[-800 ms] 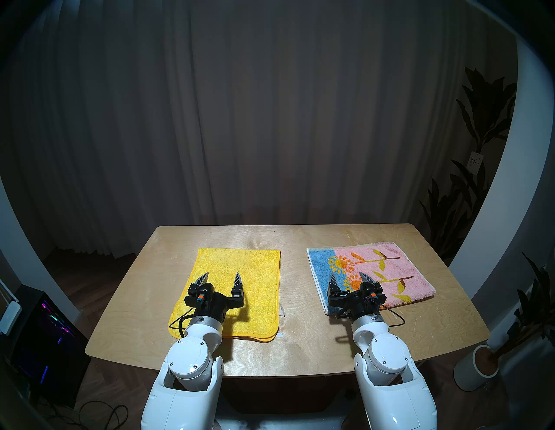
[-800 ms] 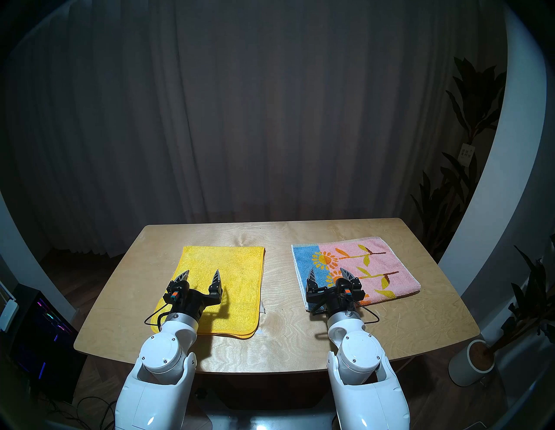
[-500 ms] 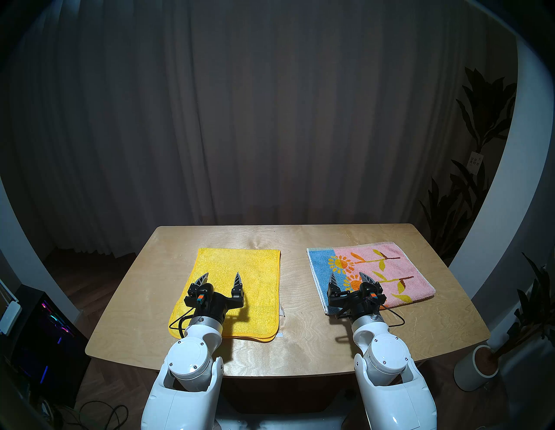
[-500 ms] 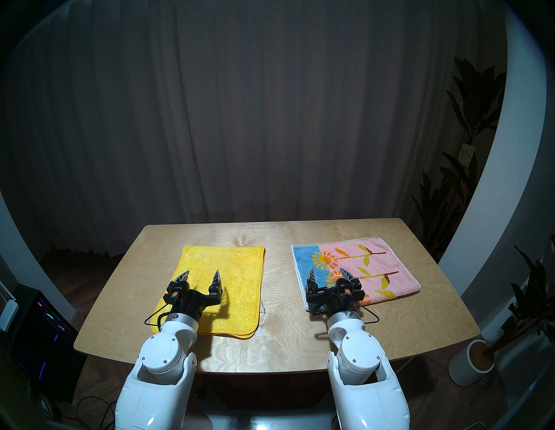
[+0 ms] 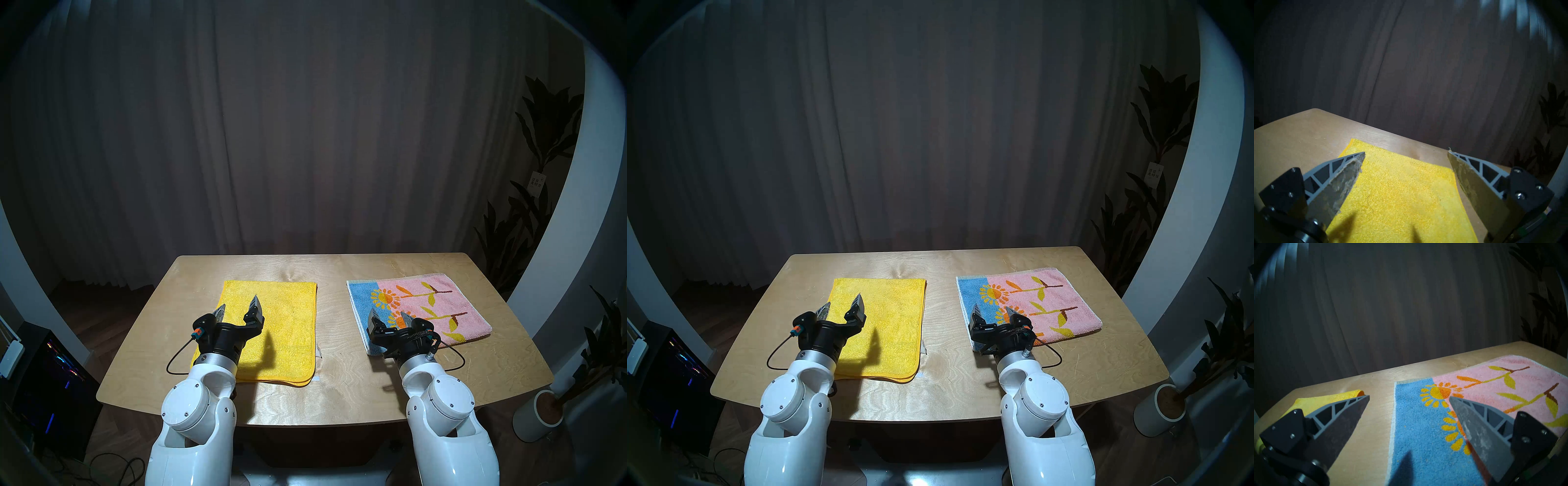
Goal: Fold each towel twice and stack them on table
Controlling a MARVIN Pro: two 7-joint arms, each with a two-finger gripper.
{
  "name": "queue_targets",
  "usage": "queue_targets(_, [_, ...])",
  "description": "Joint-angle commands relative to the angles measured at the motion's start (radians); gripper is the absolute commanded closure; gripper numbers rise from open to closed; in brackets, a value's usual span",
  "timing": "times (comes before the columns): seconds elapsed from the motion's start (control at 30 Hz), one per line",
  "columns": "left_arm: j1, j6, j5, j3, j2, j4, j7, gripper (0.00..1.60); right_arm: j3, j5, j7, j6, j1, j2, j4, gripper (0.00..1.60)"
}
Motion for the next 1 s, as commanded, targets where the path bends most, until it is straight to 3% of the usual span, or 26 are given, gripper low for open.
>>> queue_targets(0.0, [0.026, 0.021, -0.163, -0.052, -0.033, -0.071, -0.002, 0.00, 0.014, 0.150, 0.012, 0.091, 0.018, -0.017, -0.093, 0.00])
queue_targets(0.03, [0.026, 0.021, -0.163, -0.052, -0.033, -0.071, -0.002, 0.00, 0.014, 0.150, 0.012, 0.091, 0.018, -0.017, -0.093, 0.00])
queue_targets(0.1, [0.044, 0.040, -0.257, -0.085, -0.049, -0.081, 0.000, 0.00, 0.023, 0.208, 0.008, 0.144, 0.021, -0.022, -0.116, 0.00])
queue_targets(0.2, [0.056, 0.050, -0.312, -0.105, -0.057, -0.088, 0.001, 0.00, 0.029, 0.252, 0.001, 0.182, 0.024, -0.022, -0.120, 0.00])
queue_targets(0.3, [0.079, 0.082, -0.428, -0.140, -0.076, -0.106, 0.003, 0.00, 0.047, 0.360, -0.022, 0.274, 0.027, -0.029, -0.119, 0.00])
queue_targets(0.4, [0.087, 0.099, -0.481, -0.151, -0.081, -0.108, 0.008, 0.00, 0.053, 0.404, -0.026, 0.297, 0.025, -0.030, -0.115, 0.00])
queue_targets(0.6, [0.106, 0.146, -0.620, -0.179, -0.097, -0.115, 0.014, 0.00, 0.077, 0.572, -0.046, 0.416, 0.024, -0.038, -0.103, 0.00])
queue_targets(0.63, [0.113, 0.172, -0.659, -0.190, -0.105, -0.124, 0.020, 0.00, 0.091, 0.639, -0.054, 0.466, 0.030, -0.042, -0.095, 0.00])
queue_targets(0.7, [0.116, 0.180, -0.673, -0.193, -0.107, -0.128, 0.024, 0.00, 0.094, 0.657, -0.061, 0.477, 0.031, -0.043, -0.094, 0.00])
queue_targets(0.87, [0.128, 0.229, -0.744, -0.214, -0.120, -0.154, 0.056, 0.00, 0.111, 0.783, -0.114, 0.557, 0.029, -0.048, -0.103, 0.00])
queue_targets(0.97, [0.111, 0.271, -0.812, -0.236, -0.124, -0.153, 0.088, 0.00, 0.086, 0.857, -0.166, 0.573, 0.024, -0.042, -0.098, 0.00])
